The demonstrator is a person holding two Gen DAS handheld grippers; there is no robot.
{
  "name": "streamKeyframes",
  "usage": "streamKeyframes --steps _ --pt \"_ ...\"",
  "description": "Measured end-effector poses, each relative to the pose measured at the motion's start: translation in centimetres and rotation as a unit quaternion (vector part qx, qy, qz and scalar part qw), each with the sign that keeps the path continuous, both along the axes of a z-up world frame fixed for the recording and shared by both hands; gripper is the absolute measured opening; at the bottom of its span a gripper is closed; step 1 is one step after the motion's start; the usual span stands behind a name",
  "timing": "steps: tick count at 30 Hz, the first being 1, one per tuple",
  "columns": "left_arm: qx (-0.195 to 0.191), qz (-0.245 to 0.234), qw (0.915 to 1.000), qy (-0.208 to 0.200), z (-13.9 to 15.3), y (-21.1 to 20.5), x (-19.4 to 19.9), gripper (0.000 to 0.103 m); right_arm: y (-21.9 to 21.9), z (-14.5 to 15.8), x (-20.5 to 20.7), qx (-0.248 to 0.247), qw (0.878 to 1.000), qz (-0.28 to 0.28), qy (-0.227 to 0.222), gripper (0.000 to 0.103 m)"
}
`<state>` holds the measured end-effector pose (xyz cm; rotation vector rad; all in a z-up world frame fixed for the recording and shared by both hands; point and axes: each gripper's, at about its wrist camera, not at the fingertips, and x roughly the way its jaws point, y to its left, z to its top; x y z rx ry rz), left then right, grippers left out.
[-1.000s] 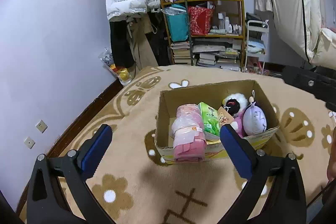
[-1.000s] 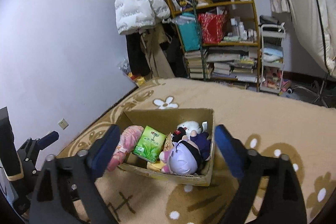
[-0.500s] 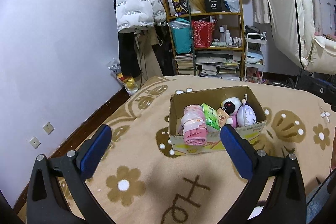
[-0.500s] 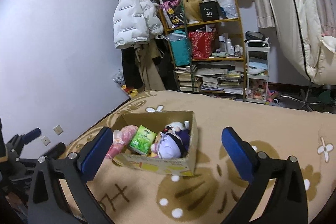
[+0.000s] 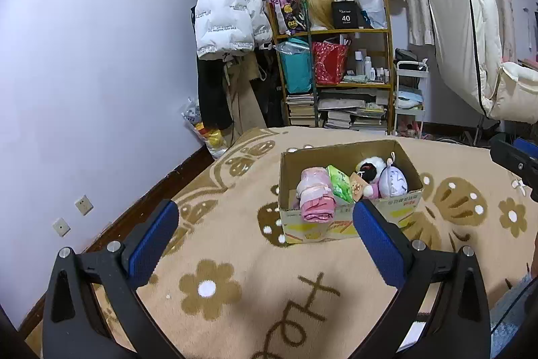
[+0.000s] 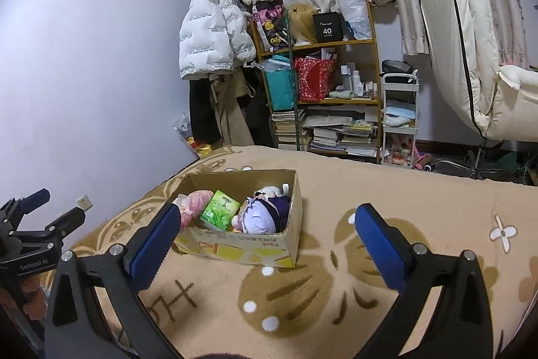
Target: Organize soft objects
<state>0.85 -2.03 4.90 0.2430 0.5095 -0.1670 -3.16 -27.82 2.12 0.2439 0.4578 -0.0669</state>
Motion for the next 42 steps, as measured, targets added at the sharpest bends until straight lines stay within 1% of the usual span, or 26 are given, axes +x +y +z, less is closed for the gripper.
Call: streamKeyframes --steps 11,20,29,33,42 --pt "-0.007 0.004 0.9997 0.023 -1.3 0.5 1.4 0.102 0.1 -1.5 0.6 -0.007 1.0 -0.001 0.023 0.103" --pt "0.001 -0.002 0.9994 0.034 -2.4 -0.1 2.1 0.102 0.2 -2.4 1.1 -0.008 0.999 0.001 0.035 0.103" --pt "0.012 -0.013 0.9991 0.04 -2.9 -0.8 2.1 0.102 0.2 -2.7 1.5 -0.008 0.999 0.002 0.039 0.103" --pt "0.013 -0.013 0.9991 0.039 -3.0 -0.8 2.0 0.102 0.2 -3.2 1.6 -0.007 0.999 0.004 0.042 0.103" --pt "0.011 -0.011 0.9992 0.037 -2.9 -0.9 2.0 0.102 0.2 -3.1 1.6 -0.006 0.999 0.003 0.041 0.103"
